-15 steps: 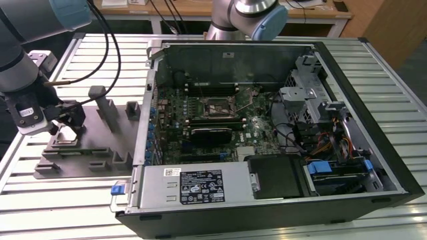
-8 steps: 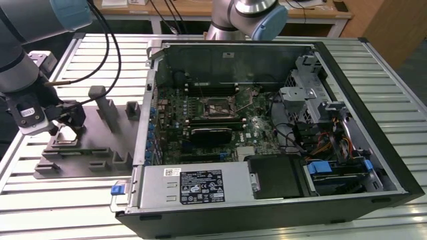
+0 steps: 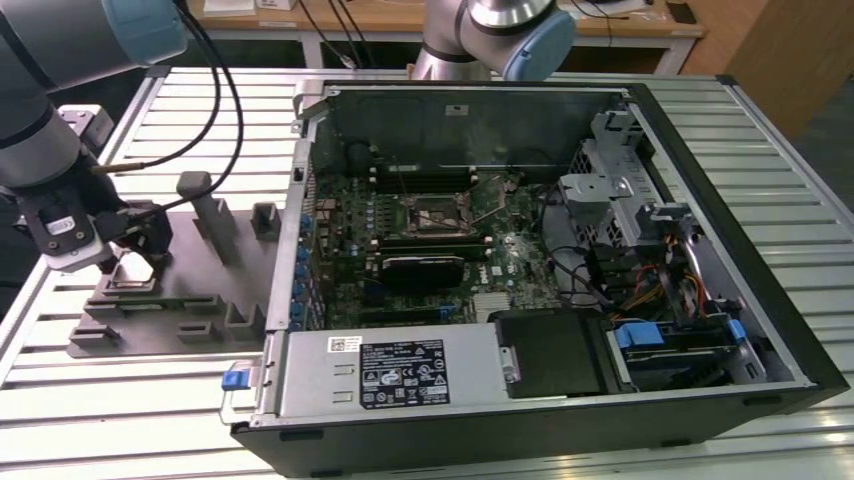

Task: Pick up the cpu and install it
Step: 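Pick up the cpu and move it towards the insertion slot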

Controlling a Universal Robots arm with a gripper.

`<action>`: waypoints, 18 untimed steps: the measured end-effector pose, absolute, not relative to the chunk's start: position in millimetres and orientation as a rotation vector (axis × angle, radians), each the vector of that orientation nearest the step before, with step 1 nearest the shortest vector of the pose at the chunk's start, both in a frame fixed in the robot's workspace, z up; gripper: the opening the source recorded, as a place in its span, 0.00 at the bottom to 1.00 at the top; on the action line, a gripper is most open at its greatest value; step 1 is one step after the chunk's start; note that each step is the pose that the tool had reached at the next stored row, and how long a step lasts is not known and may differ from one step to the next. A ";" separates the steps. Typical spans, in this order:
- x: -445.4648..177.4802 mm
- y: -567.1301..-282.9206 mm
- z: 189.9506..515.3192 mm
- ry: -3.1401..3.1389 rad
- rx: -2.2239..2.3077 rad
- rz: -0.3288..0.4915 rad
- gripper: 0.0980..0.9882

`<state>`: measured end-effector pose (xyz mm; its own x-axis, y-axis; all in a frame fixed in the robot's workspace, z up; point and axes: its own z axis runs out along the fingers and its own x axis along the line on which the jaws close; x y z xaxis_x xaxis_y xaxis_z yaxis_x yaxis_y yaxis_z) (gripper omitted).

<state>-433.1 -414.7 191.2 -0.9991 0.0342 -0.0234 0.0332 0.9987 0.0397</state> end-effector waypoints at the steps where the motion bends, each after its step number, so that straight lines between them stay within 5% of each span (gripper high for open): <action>1: -433.2 -414.7 190.8 3.117 0.052 0.061 0.62; 18: -436.1 -414.4 182.5 3.117 0.044 0.061 0.62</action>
